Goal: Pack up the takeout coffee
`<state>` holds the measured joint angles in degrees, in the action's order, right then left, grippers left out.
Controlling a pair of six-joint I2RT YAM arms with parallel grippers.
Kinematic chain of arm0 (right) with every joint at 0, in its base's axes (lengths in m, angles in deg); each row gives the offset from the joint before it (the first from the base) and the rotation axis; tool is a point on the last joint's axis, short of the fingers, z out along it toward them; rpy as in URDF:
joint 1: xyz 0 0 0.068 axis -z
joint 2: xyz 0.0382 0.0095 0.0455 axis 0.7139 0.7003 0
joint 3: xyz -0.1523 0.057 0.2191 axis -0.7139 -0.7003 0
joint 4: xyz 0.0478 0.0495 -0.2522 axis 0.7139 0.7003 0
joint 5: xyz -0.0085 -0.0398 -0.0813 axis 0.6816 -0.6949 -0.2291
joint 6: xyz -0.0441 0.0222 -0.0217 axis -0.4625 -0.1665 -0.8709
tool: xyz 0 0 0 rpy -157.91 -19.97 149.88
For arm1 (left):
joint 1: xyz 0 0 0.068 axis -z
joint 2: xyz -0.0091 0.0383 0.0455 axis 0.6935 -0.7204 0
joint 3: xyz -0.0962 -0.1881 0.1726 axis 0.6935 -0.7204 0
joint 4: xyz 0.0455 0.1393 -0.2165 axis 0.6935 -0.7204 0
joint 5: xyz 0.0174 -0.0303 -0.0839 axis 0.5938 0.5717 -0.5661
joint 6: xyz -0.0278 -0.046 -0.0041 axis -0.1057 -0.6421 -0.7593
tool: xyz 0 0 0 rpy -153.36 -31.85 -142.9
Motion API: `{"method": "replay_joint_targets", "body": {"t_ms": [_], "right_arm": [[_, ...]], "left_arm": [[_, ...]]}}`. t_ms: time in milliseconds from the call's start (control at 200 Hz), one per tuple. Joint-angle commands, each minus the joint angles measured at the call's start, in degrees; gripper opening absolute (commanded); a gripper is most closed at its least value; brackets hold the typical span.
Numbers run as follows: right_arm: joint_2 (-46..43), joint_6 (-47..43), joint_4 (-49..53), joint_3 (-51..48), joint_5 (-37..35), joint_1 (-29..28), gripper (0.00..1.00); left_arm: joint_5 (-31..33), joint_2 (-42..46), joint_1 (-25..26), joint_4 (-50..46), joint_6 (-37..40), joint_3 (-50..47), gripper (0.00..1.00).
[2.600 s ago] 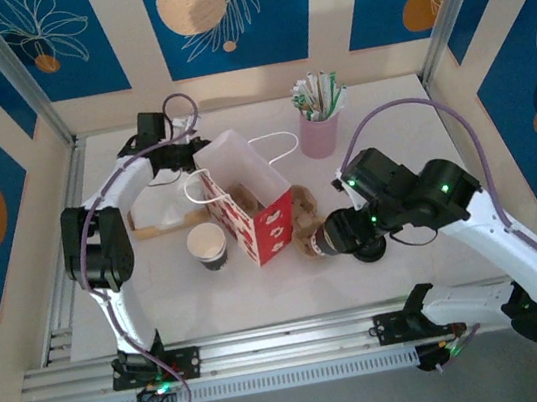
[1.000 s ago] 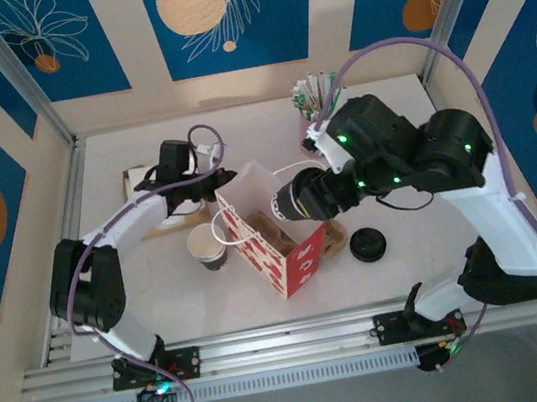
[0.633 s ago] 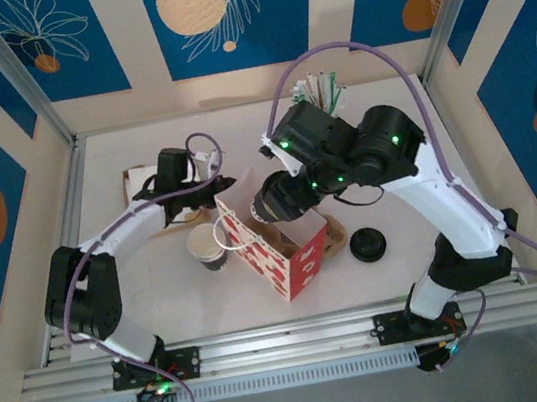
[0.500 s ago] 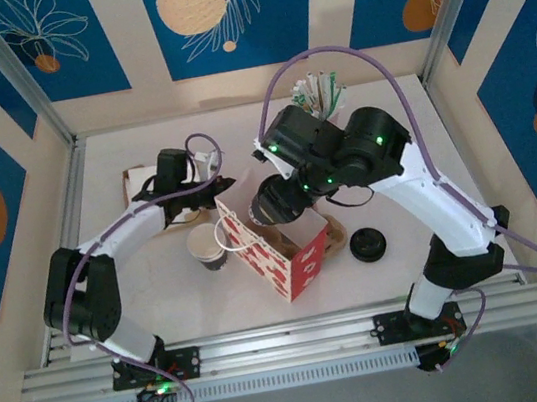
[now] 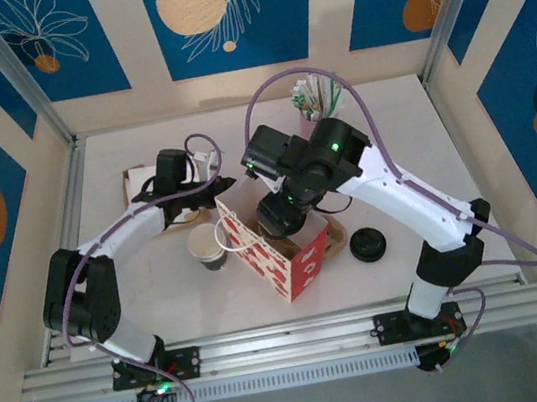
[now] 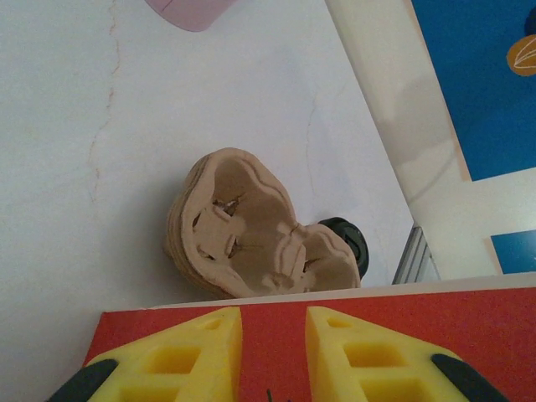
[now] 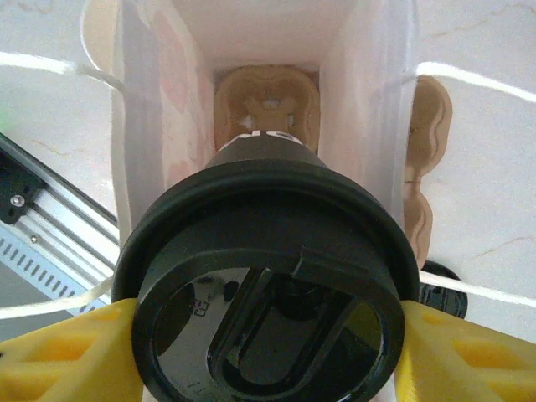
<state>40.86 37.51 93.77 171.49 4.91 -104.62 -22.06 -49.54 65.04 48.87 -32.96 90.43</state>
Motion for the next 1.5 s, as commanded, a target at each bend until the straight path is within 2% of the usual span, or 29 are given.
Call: {"method": "replay_joint_targets", "body": {"t_ms": [0, 1496], "right_arm": [[0.6, 0.8, 8.9, -1.2, 1.4, -0.7, 0.67], [4.8, 0.6, 8.8, -11.0, 4.7, 0.5, 0.67]], "left_arm": [[-1.5, 1.0, -0.5, 1.3, 0.2, -0.5, 0.27], [-2.1, 0.7, -1.0, 2.7, -0.1, -1.3, 0.28]]}}
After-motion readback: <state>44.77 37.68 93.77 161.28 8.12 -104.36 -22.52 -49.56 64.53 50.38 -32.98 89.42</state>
